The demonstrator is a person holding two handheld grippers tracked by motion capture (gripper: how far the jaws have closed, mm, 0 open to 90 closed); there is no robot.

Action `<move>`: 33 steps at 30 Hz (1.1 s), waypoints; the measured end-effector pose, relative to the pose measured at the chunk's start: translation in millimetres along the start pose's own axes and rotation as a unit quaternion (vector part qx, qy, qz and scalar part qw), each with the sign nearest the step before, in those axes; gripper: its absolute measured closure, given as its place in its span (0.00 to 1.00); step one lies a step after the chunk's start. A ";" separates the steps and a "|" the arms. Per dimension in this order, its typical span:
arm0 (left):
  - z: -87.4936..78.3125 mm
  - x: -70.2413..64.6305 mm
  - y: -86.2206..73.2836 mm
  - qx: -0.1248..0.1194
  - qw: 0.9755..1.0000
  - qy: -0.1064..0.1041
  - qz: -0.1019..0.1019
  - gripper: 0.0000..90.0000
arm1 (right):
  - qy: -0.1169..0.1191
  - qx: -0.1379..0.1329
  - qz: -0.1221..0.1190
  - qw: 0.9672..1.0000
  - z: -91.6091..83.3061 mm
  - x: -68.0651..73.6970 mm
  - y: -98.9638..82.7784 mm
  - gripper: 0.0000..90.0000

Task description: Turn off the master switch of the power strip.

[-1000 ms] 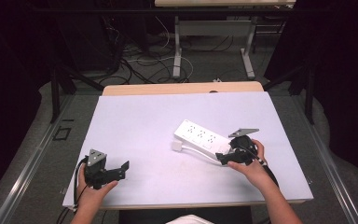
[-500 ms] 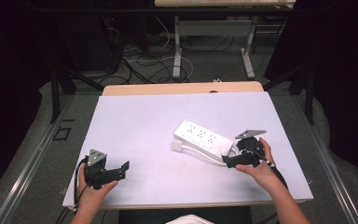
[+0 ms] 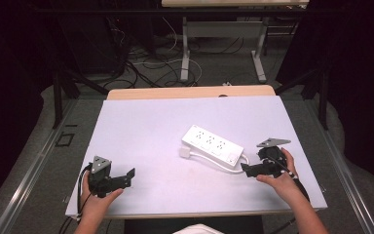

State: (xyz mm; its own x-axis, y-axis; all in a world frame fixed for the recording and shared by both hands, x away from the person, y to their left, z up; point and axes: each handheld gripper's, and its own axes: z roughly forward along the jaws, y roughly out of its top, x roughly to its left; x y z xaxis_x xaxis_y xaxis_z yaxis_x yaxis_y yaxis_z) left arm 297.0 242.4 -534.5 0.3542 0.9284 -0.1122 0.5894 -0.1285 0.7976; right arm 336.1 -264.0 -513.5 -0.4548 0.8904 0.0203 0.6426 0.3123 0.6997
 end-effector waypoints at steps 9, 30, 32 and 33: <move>0.0 0.5 0.0 -0.001 1.000 0.002 -0.002 0.05 | -0.006 -0.014 0.018 1.000 -6.2 -12.4 -16.3 0.00; -1.3 2.3 0.6 0.004 1.000 0.002 0.001 0.05 | -0.028 -0.038 0.052 0.998 -12.4 -31.5 -42.9 0.00; -1.0 2.3 0.5 0.003 1.000 0.002 -0.005 0.05 | -0.031 -0.042 0.052 0.997 -12.9 -32.7 -45.6 0.00; -0.9 2.6 0.3 0.003 1.000 0.002 -0.006 0.05 | -0.033 -0.045 0.052 0.997 -13.3 -33.5 -47.1 0.00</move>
State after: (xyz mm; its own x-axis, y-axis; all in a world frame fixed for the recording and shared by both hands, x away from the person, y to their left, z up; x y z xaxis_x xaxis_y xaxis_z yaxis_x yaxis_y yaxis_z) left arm 297.5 245.1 -534.0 0.3434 0.9315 -0.1198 0.5988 -0.1189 0.7920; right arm 312.9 -312.9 -537.6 -0.3452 0.9372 0.0500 0.6247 0.1896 0.7575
